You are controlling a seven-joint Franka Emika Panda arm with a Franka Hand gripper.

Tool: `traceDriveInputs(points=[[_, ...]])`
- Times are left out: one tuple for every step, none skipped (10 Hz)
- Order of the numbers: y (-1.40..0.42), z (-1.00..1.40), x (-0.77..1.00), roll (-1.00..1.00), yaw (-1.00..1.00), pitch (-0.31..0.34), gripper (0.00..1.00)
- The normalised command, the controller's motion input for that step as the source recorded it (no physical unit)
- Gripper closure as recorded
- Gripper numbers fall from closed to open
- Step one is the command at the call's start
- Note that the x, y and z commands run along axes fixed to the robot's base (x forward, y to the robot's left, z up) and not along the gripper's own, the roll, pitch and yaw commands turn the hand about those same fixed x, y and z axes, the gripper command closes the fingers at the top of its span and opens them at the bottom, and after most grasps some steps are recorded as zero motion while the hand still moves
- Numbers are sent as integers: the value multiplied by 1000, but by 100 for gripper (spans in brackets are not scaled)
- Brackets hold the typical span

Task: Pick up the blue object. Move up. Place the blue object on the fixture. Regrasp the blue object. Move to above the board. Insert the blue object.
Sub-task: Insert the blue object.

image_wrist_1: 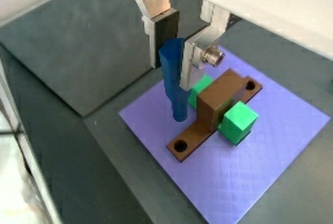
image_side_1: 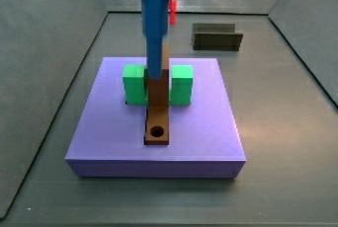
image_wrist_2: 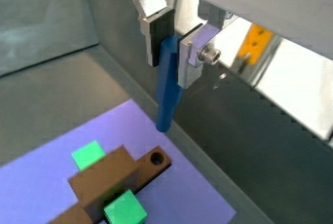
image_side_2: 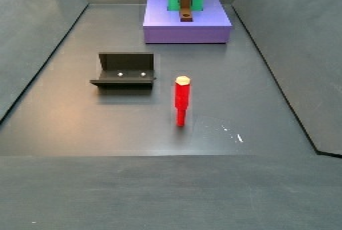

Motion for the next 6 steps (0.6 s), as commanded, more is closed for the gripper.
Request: traceDriveInputs(points=[[0, -709, 9, 124, 403, -227, 100], [-31, -643, 0, 216, 406, -204, 100], [-126, -626, 0, 251, 291, -183, 100], [-166, -603, 66, 357, 0, -4, 100], [-146, -574, 0, 261, -91, 0, 100], [-114, -509, 0, 159, -77, 1, 100]])
